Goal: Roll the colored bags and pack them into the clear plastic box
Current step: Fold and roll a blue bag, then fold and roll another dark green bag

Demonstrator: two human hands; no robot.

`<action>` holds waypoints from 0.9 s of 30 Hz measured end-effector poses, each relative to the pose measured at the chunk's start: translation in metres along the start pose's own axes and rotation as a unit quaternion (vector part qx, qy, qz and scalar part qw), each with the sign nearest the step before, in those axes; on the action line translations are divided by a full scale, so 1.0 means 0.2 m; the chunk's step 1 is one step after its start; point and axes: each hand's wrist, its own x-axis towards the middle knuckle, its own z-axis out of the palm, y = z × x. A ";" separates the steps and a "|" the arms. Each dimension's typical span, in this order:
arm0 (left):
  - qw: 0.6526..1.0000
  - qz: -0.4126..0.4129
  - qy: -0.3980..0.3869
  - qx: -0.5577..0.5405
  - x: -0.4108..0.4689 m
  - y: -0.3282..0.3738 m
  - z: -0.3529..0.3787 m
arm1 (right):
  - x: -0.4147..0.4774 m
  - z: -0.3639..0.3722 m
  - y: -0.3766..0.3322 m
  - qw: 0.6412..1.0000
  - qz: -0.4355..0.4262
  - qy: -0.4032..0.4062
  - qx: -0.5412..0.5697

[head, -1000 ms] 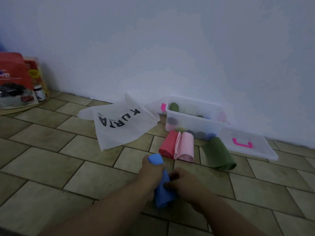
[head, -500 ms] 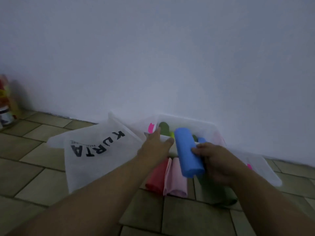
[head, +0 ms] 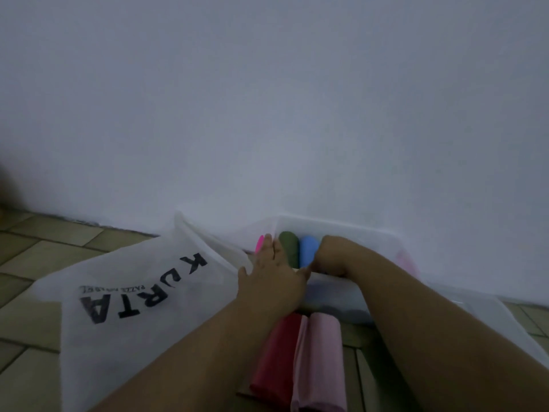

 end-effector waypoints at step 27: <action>0.959 -0.039 -0.199 0.199 -0.94 -0.41 0.23 | -0.66 0.59 0.61 0.975 0.201 0.056 0.070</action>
